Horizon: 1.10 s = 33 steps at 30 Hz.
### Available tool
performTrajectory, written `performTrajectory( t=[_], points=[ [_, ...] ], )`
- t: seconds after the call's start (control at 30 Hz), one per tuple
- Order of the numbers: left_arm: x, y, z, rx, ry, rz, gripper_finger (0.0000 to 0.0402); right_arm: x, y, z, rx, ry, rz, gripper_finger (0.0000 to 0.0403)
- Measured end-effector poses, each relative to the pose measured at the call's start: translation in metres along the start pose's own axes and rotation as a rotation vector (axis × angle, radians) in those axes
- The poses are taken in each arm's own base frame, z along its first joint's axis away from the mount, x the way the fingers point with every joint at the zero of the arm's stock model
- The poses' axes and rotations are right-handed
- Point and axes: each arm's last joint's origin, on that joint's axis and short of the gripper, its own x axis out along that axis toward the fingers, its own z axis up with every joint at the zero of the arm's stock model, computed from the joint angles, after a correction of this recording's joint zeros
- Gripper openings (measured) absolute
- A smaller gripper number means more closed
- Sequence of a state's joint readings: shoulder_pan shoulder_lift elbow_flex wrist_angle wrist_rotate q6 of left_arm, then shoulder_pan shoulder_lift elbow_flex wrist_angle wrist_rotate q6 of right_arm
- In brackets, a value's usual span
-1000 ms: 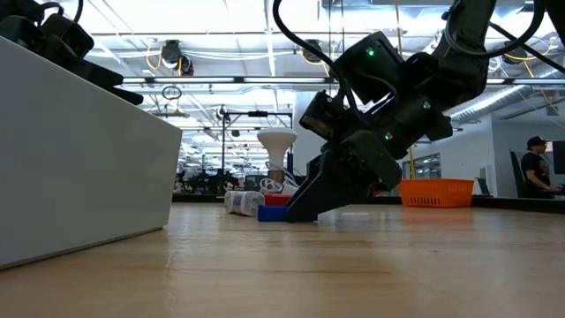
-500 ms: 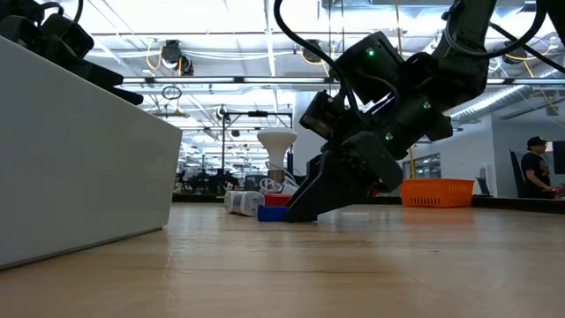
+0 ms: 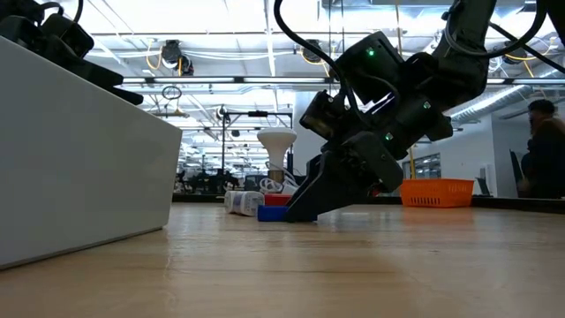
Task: Pick & Place Office items
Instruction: Put the blue digital clock into the orange bin
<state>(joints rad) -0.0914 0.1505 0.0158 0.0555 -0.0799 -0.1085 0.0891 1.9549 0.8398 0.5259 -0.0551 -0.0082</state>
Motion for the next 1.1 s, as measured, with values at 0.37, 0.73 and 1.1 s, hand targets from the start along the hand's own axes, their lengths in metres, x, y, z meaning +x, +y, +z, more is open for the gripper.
performTrajectory(
  t=[0.37,0.73,1.1],
  points=[
    [0.0,0.0,0.0,0.0,0.0,0.0,0.0269,-0.0001,0.0,0.0001,-0.005,0.0,0.001,0.0155],
    [0.0,0.0,0.0,0.0,0.0,0.0,0.0269,-0.0001,0.0,0.0002,-0.006,-0.001,0.0,0.0164],
    [0.0,0.0,0.0,0.0,0.0,0.0,0.0269,-0.0001,0.0,0.0002,-0.008,-0.001,0.0,0.0165]
  ],
)
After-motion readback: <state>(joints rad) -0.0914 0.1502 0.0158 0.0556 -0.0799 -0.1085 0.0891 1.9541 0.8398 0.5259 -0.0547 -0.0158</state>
